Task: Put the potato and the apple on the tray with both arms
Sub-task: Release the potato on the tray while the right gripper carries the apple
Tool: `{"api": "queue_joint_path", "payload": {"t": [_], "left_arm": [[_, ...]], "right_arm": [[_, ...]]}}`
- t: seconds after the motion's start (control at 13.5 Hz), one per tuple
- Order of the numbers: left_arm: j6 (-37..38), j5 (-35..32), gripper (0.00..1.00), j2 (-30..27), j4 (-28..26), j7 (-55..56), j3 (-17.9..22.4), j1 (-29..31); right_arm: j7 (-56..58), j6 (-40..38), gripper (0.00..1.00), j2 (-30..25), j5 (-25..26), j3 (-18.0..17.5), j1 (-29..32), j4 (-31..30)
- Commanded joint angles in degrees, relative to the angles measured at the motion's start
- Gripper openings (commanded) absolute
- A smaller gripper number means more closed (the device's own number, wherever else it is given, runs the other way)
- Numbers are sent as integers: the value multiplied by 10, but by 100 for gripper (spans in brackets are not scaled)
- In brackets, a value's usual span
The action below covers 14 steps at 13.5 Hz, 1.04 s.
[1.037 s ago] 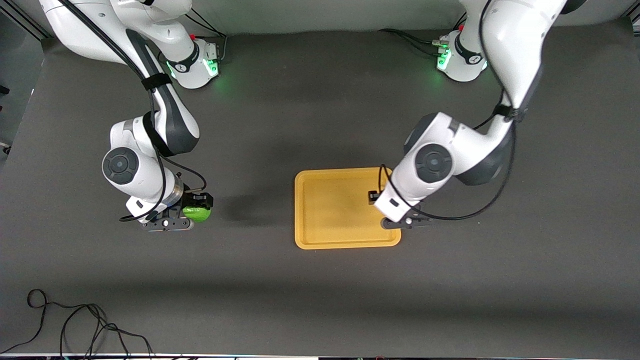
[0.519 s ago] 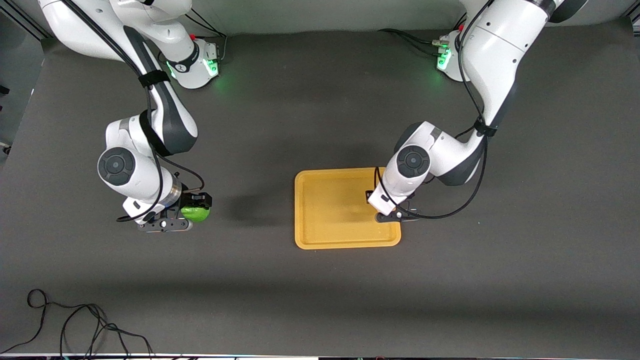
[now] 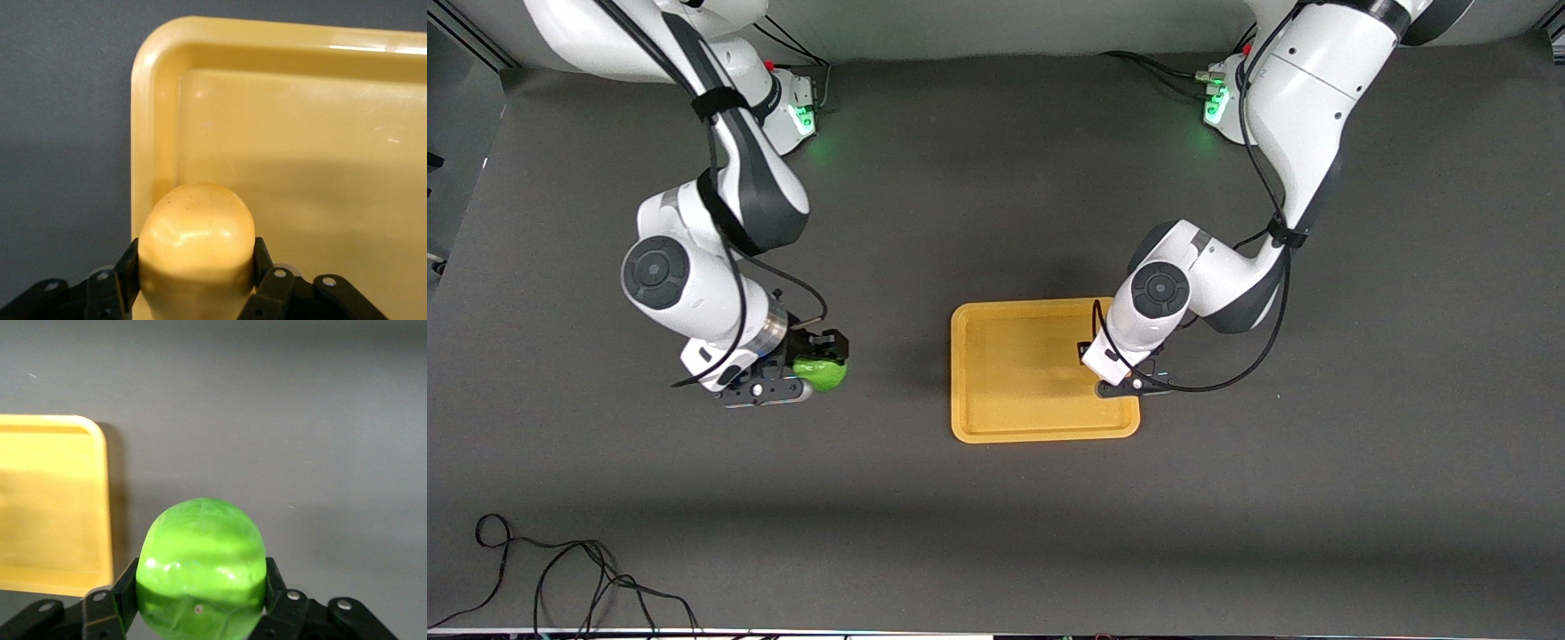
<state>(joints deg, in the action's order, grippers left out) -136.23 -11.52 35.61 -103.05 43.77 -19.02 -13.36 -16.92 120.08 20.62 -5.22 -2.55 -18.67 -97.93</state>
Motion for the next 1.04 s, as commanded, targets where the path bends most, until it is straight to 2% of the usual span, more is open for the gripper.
{"api": "queue_joint_path", "payload": {"t": [0.0,0.07,0.15,0.22,0.3,0.81,0.96], "left_arm": [[-26,-11,0,16,-1,20,2,-6],[-26,-11,14,17,-1,20,2,-6],[-26,-11,55,17,0,19,2,-5],[-26,-11,80,17,0,19,2,-4],[-26,-11,99,17,0,19,2,-4],[-11,-11,100,10,21,45,1,-5],[39,-10,100,-1,49,38,1,-3]], "right_arm": [[-55,-17,28,63,-8,4,-41,96],[-71,-17,27,85,-6,4,-50,119],[-80,-18,27,94,-5,4,-53,131],[-81,-18,27,96,-5,4,-53,132],[-81,-18,27,96,-7,4,-53,132],[-135,-17,27,101,-9,4,-86,153],[-167,-14,27,102,-9,2,-91,161]]}}
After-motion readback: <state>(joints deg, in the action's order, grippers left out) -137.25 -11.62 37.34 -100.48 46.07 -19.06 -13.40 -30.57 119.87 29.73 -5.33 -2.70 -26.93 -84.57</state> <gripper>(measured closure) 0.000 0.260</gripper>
